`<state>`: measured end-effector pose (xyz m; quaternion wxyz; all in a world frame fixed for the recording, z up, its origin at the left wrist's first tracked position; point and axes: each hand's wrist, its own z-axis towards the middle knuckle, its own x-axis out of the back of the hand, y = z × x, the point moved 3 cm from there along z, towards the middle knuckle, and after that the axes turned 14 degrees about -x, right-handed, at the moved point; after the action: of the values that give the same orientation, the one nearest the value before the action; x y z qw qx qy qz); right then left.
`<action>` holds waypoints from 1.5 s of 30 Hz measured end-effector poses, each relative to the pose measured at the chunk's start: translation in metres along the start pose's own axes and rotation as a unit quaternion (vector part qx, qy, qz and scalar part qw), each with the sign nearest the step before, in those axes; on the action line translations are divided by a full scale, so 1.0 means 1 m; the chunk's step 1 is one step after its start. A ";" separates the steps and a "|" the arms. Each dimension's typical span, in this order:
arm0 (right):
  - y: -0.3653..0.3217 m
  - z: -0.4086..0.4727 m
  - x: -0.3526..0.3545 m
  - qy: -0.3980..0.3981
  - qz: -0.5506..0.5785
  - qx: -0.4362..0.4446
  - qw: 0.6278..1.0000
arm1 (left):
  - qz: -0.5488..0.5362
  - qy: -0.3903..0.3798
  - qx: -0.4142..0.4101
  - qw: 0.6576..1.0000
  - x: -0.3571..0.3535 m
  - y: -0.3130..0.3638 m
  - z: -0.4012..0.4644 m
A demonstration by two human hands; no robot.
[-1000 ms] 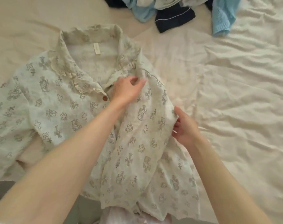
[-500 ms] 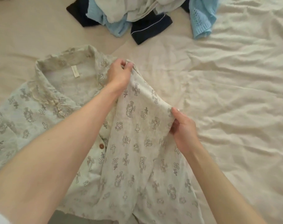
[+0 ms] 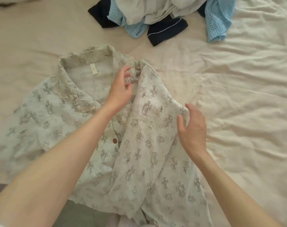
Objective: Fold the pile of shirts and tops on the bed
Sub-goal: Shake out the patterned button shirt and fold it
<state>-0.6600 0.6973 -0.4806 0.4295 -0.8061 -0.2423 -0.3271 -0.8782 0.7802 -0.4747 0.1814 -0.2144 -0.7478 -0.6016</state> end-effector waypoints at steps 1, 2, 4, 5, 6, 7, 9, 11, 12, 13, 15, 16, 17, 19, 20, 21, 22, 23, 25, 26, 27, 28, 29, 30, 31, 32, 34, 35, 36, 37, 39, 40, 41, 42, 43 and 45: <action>-0.006 -0.010 -0.007 -0.020 -0.037 0.052 0.998 | 0.026 -0.006 -0.014 1.000 0.007 -0.006 -0.019; -0.012 -0.021 -0.016 -0.049 -0.060 0.091 0.993 | 0.046 -0.013 -0.024 0.999 0.014 -0.013 -0.041; -0.025 -0.045 -0.035 -0.101 -0.085 0.160 0.978 | 0.071 -0.011 -0.031 0.997 0.032 -0.030 -0.087; -0.034 -0.058 -0.046 -0.124 -0.100 0.187 0.969 | 0.077 0.008 -0.025 0.997 0.044 -0.039 -0.112; -0.041 -0.071 -0.057 -0.149 -0.115 0.205 0.961 | 0.080 0.036 -0.014 0.996 0.057 -0.047 -0.135; -0.049 -0.083 -0.069 -0.173 -0.130 0.219 0.951 | 0.081 0.067 0.005 0.994 0.071 -0.056 -0.158; -0.063 -0.110 -0.096 -0.209 -0.158 0.247 0.933 | 0.085 0.134 0.048 0.986 0.101 -0.077 -0.202; -0.076 -0.138 -0.122 -0.233 -0.185 0.270 0.916 | 0.116 0.197 0.067 0.971 0.134 -0.104 -0.241; -0.082 -0.153 -0.135 -0.240 -0.196 0.281 0.908 | 0.132 0.226 0.071 0.962 0.150 -0.119 -0.257; -0.087 -0.170 -0.148 -0.247 -0.206 0.293 0.900 | 0.145 0.252 0.081 0.953 0.166 -0.137 -0.272; -0.097 -0.203 -0.174 -0.258 -0.222 0.310 0.888 | 0.151 0.289 0.121 0.937 0.197 -0.175 -0.297; -0.100 -0.217 -0.187 -0.261 -0.227 0.317 0.883 | 0.138 0.296 0.152 0.933 0.210 -0.194 -0.305; -0.105 -0.232 -0.198 -0.262 -0.231 0.326 0.878 | 0.117 0.291 0.184 0.932 0.222 -0.213 -0.310; -0.111 -0.255 -0.218 -0.253 -0.252 0.343 0.869 | 0.055 0.259 0.237 0.935 0.237 -0.240 -0.313; -0.113 -0.263 -0.226 -0.254 -0.273 0.339 0.864 | 0.016 0.228 0.259 0.938 0.240 -0.250 -0.313; -0.113 -0.267 -0.234 -0.263 -0.297 0.323 0.859 | -0.015 0.186 0.279 0.942 0.239 -0.254 -0.311; -0.112 -0.269 -0.241 -0.274 -0.318 0.299 0.857 | -0.030 0.143 0.294 0.945 0.236 -0.256 -0.310; -0.111 -0.268 -0.245 -0.279 -0.332 0.276 0.858 | -0.032 0.114 0.302 0.946 0.232 -0.256 -0.309; -0.110 -0.267 -0.249 -0.280 -0.334 0.234 0.869 | -0.001 0.110 0.292 0.950 0.228 -0.250 -0.312; -0.111 -0.267 -0.250 -0.284 -0.322 0.215 0.877 | 0.034 0.128 0.267 0.955 0.231 -0.245 -0.315; -0.114 -0.269 -0.250 -0.291 -0.301 0.196 0.887 | 0.097 0.145 0.239 0.955 0.237 -0.236 -0.319; -0.117 -0.270 -0.249 -0.297 -0.268 0.173 0.900 | 0.175 0.164 0.212 0.947 0.244 -0.225 -0.325; -0.122 -0.271 -0.246 -0.299 -0.219 0.143 0.918 | 0.241 0.187 0.179 0.935 0.250 -0.213 -0.332; -0.127 -0.271 -0.242 -0.294 -0.159 0.103 0.937 | 0.274 0.207 0.141 0.929 0.254 -0.200 -0.341; -0.134 -0.272 -0.237 -0.283 -0.095 0.059 0.953 | 0.276 0.200 0.111 0.934 0.253 -0.188 -0.348; -0.139 -0.273 -0.234 -0.268 -0.039 0.016 0.963 | 0.263 0.148 0.090 0.949 0.245 -0.181 -0.354; -0.148 -0.274 -0.228 -0.244 0.041 -0.054 0.967 | 0.213 -0.052 0.076 0.973 0.213 -0.178 -0.365; -0.151 -0.276 -0.228 -0.238 0.065 -0.075 0.966 | 0.195 -0.125 0.069 0.970 0.197 -0.180 -0.370; -0.153 -0.277 -0.229 -0.237 0.076 -0.084 0.965 | 0.173 -0.146 0.067 0.972 0.189 -0.183 -0.371; -0.155 -0.279 -0.231 -0.241 0.074 -0.087 0.964 | 0.148 -0.110 0.075 0.980 0.190 -0.186 -0.367; -0.156 -0.282 -0.238 -0.253 0.053 -0.083 0.963 | 0.121 0.019 0.106 0.987 0.204 -0.198 -0.349; -0.156 -0.283 -0.241 -0.261 0.043 -0.076 0.961 | 0.118 0.068 0.110 0.985 0.213 -0.206 -0.337; -0.156 -0.283 -0.244 -0.270 0.034 -0.067 0.960 | 0.108 0.095 0.107 0.984 0.222 -0.213 -0.323; -0.156 -0.283 -0.247 -0.281 0.025 -0.060 0.957 | 0.091 0.102 0.102 0.985 0.229 -0.218 -0.310; -0.155 -0.283 -0.250 -0.293 0.017 -0.055 0.954 | 0.074 0.094 0.101 0.988 0.231 -0.221 -0.295; -0.152 -0.284 -0.256 -0.318 -0.002 -0.047 0.947 | 0.079 0.061 0.114 0.988 0.225 -0.221 -0.274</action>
<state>-1.0243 0.5058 -0.4695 0.2910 -0.8872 -0.3521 -0.0656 -1.1827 0.4948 -0.4794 0.2974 -0.2136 -0.7794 -0.5084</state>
